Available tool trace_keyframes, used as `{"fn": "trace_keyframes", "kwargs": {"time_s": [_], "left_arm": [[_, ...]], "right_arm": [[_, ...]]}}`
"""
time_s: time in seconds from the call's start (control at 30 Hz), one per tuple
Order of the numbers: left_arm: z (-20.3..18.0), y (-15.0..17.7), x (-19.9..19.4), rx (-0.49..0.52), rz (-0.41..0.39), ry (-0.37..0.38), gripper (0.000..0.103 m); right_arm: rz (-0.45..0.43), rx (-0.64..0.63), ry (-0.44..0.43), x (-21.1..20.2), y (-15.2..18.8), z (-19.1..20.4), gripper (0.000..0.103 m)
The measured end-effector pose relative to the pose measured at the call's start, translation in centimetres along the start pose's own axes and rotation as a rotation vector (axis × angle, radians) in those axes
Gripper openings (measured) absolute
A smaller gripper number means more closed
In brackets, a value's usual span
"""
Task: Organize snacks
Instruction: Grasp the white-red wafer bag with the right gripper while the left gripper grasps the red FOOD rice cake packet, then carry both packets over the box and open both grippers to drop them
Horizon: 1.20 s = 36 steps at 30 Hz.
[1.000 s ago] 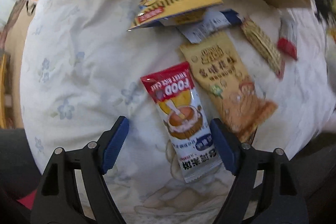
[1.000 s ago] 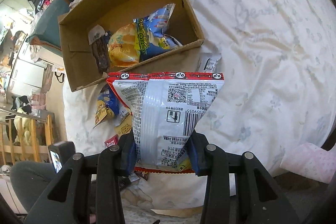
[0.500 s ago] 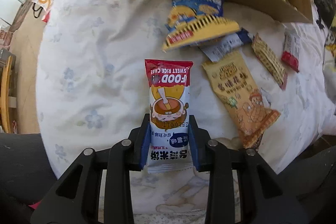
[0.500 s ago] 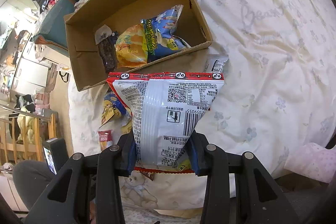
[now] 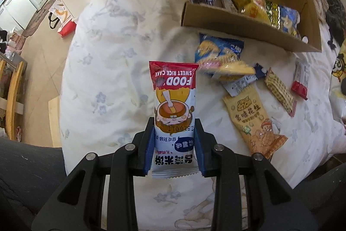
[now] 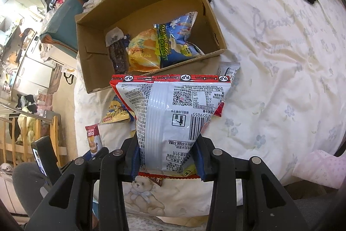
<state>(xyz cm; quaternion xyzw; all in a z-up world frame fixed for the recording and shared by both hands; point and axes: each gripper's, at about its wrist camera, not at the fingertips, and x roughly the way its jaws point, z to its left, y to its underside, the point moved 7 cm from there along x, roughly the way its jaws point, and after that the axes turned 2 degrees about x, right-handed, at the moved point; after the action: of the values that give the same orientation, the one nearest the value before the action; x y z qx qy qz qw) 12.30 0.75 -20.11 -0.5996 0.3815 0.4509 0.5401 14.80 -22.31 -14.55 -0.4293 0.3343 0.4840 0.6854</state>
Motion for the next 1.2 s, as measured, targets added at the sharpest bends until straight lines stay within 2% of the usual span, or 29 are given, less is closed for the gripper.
{"fn": "trace_keyframes", "kwargs": {"time_s": [0.13, 0.33, 0.53, 0.73, 0.9, 1.2], "left_arm": [[0.4, -0.4, -0.7, -0.001, -0.039, -0.003, 0.029], [1.2, -1.0, -1.9, -0.06, -0.067, 0.019, 0.029], [2.1, -4.2, -5.4, -0.068, -0.184, 0.011, 0.029], [1.6, -8.2, -9.3, -0.02, -0.29, 0.026, 0.029], [0.2, -10.9, -11.5, 0.024, -0.344, 0.06, 0.029], [-3.0, -15.4, -13.0, 0.112, -0.41, 0.101, 0.029]], "right_arm": [[-0.011, 0.003, -0.015, -0.4, -0.2, 0.0, 0.042], [-0.029, 0.008, -0.049, -0.9, -0.6, 0.4, 0.042], [-0.088, -0.006, -0.099, -2.3, -1.6, 1.3, 0.042], [-0.208, -0.039, -0.188, -4.8, -3.4, 2.9, 0.042], [-0.302, -0.065, -0.231, -6.7, -5.2, 3.9, 0.042], [-0.345, -0.051, -0.192, -6.8, -9.0, 3.4, 0.042]]}}
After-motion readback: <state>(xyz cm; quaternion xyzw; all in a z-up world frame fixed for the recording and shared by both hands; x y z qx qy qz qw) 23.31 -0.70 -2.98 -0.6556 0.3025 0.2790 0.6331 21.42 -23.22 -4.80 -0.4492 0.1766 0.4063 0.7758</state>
